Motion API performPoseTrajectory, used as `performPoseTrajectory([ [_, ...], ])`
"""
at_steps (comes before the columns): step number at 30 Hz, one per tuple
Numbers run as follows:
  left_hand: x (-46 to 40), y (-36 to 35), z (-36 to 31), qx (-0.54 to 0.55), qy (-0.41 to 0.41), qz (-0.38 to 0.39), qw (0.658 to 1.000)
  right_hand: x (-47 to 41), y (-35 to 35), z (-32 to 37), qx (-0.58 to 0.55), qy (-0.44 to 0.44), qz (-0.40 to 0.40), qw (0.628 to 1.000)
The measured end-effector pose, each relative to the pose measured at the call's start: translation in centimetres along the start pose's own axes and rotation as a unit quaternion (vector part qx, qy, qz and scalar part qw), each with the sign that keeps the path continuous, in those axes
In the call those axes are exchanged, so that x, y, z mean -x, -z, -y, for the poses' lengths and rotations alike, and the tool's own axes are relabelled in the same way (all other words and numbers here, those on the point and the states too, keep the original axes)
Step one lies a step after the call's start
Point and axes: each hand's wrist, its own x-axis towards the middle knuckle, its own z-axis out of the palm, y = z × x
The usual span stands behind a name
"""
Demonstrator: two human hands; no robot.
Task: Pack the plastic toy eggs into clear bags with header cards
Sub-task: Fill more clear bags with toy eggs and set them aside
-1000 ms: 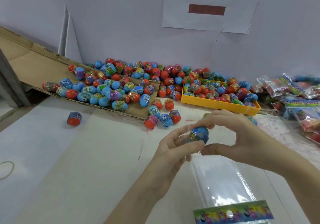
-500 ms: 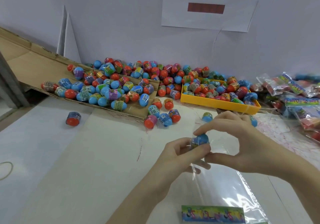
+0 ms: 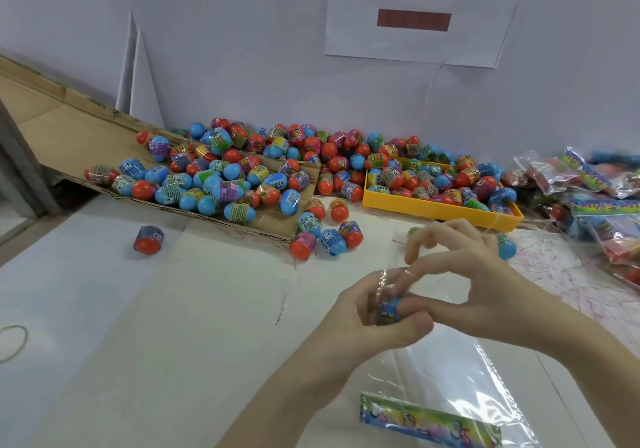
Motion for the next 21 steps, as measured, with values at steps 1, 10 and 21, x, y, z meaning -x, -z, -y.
performPoseTrajectory([
  [1, 0.0, 0.1, 0.1, -0.005, -0.001, -0.004, 1.000, -0.2, -0.2, -0.2, 0.006, 0.000, 0.005, 1.000],
  [10, -0.7, 0.6, 0.7, -0.005, 0.059, -0.121, 0.991, -8.2, 0.4, -2.2, -0.274, -0.155, -0.143, 0.938],
  [21, -0.8, 0.6, 1.0, 0.008, 0.076, -0.101, 0.992, -12.4, -4.3, -6.1, -0.058, -0.183, 0.101, 0.976],
])
